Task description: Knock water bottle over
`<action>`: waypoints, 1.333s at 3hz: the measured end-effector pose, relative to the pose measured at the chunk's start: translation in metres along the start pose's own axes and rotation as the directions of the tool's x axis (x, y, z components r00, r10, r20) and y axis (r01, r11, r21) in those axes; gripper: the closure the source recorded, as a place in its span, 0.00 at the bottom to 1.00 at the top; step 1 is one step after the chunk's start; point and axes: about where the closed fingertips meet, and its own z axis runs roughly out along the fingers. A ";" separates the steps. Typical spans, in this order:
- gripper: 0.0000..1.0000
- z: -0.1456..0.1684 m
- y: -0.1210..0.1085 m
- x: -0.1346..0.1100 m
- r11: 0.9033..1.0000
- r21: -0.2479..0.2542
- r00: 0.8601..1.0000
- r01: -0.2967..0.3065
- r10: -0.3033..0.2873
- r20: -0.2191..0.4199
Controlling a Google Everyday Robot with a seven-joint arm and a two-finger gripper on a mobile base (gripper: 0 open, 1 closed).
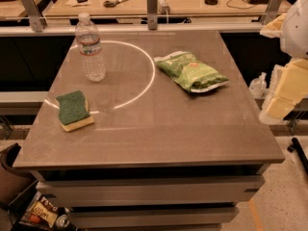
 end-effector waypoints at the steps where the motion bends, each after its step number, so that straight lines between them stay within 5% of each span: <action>1: 0.00 0.010 -0.003 -0.015 0.998 0.007 0.992 -0.065 0.063 0.105; 2: 0.00 0.026 -0.006 -0.049 0.988 0.015 0.955 -0.156 0.147 0.256; 4: 0.00 0.070 -0.021 -0.152 0.981 0.028 0.841 -0.193 0.151 0.519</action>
Offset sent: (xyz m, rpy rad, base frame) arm 0.0624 0.0902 -0.0138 0.5167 -0.1944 -0.1526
